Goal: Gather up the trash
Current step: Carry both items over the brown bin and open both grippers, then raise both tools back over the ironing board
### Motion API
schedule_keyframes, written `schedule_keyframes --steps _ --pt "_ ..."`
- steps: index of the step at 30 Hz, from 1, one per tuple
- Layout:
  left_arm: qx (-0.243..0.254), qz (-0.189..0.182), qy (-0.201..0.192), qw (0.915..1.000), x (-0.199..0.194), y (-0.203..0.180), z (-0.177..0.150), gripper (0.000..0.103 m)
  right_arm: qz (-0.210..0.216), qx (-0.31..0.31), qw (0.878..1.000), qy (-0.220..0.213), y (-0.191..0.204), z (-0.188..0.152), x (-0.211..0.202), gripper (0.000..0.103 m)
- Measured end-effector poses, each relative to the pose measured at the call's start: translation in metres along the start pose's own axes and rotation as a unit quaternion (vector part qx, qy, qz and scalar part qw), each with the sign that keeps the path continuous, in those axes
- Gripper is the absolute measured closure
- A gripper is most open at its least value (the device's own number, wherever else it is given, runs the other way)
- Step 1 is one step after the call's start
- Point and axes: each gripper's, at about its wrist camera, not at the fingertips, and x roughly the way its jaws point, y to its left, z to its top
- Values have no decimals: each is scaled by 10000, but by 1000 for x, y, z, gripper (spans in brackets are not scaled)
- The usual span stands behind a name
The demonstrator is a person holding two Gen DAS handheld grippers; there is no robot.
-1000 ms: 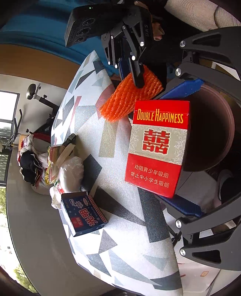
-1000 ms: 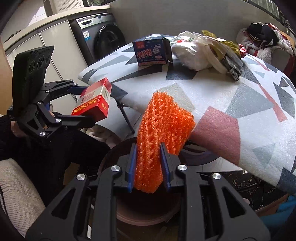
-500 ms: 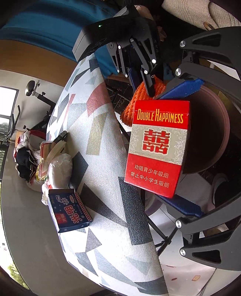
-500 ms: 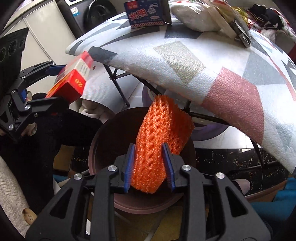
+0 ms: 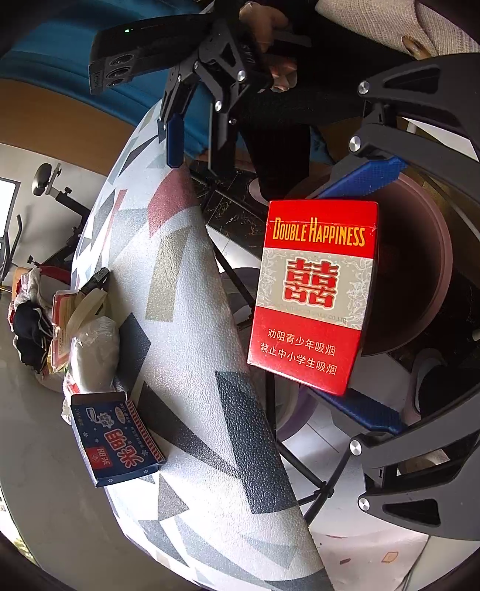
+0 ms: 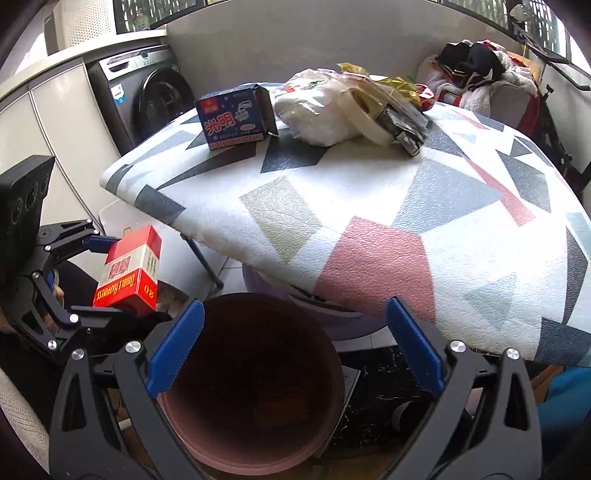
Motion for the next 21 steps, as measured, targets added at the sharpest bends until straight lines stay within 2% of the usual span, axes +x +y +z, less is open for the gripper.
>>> schedule_keyframes --steps 4,14,15,16,21 --pt "116 1 73 9999 4 -4 0 13 -142 140 9998 36 -9 1 4 6" --pt "205 -71 119 9997 8 -7 1 13 -169 122 9998 -29 -8 0 4 6" --pt "206 -138 130 9996 8 -7 1 12 -172 115 9998 -30 -8 0 4 6" --pt "206 -193 133 9995 9 -8 1 6 -175 109 9998 -29 -8 0 4 6" --pt "180 -147 -147 9996 0 -7 2 5 -180 92 9998 -26 -7 0 5 6"
